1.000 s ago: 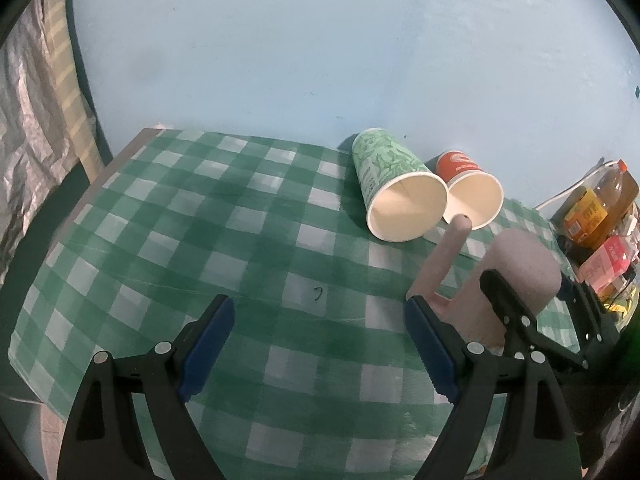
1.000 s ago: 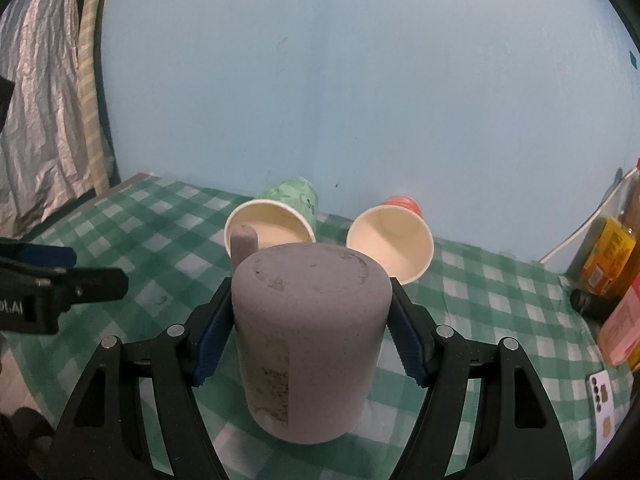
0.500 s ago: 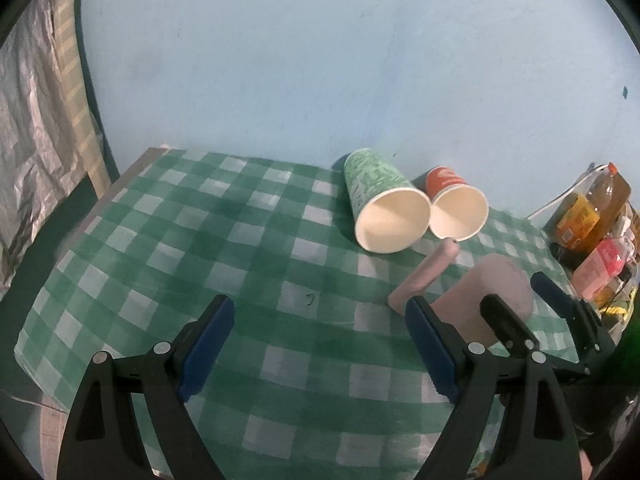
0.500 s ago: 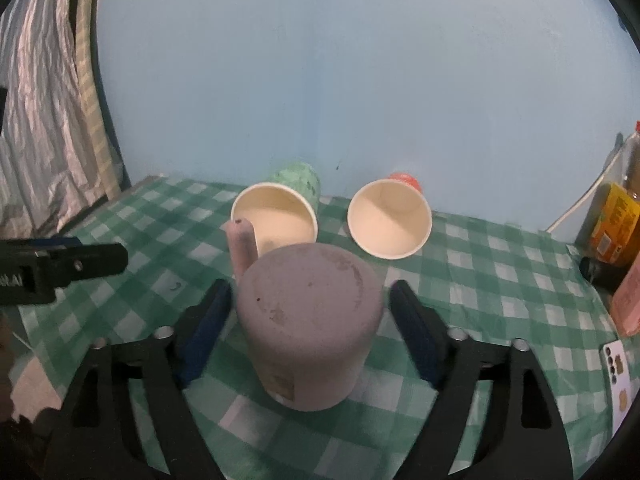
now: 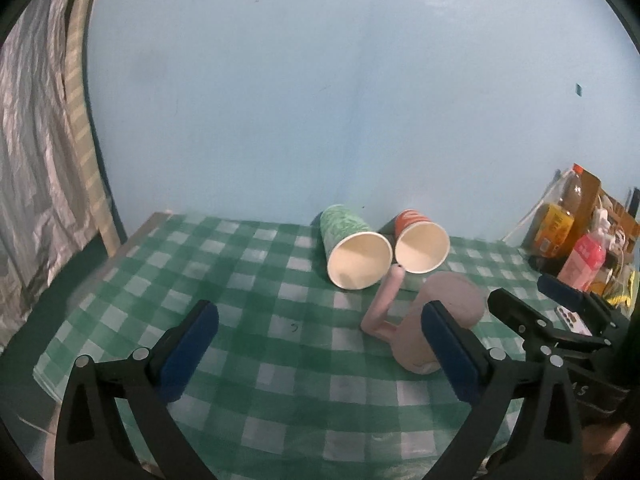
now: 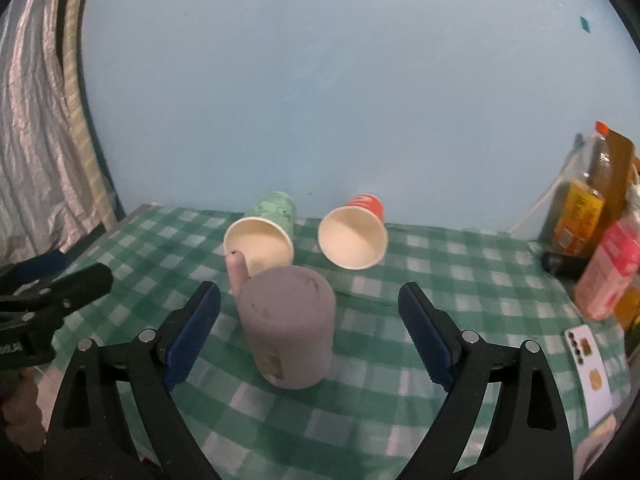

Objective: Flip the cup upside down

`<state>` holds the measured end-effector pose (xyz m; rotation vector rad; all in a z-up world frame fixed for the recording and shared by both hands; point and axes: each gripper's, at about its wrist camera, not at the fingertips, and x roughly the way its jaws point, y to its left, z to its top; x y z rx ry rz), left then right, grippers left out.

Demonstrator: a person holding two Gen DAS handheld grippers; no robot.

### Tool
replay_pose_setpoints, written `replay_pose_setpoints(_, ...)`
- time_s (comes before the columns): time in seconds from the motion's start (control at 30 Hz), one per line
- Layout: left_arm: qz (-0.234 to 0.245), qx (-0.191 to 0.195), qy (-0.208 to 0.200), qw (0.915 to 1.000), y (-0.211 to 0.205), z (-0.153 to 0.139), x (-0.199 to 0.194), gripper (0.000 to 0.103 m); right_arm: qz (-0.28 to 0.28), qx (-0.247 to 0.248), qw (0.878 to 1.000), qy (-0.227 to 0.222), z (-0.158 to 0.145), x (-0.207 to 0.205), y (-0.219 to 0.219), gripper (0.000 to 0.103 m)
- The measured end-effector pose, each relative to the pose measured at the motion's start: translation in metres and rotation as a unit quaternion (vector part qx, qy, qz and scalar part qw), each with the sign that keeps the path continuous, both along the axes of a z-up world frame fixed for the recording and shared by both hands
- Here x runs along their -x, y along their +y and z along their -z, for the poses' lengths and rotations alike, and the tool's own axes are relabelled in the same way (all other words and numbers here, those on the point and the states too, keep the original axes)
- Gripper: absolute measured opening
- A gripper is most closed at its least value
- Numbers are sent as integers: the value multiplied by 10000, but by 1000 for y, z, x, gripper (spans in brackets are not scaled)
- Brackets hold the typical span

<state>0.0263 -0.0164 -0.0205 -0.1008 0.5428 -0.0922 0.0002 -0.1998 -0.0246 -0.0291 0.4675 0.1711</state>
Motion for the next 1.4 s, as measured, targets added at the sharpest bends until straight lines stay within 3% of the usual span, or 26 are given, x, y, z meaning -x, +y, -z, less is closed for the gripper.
replay_pose_setpoints(0.23, 92, -336, -91, 9994, -16, 3, 7, 102, 56, -47, 10000, -49, -6, 19, -9, 90)
replay_pose_setpoints(0.53, 170, -386, -231, 9988, -26, 3, 12, 102, 126, -76, 9999, -83, -9, 27, -17, 90)
replay_pose_setpoints(1.4, 213, -222, -320, 9990, -22, -1, 15, 102, 126, -123, 9998, 100, -5, 21, -17, 90)
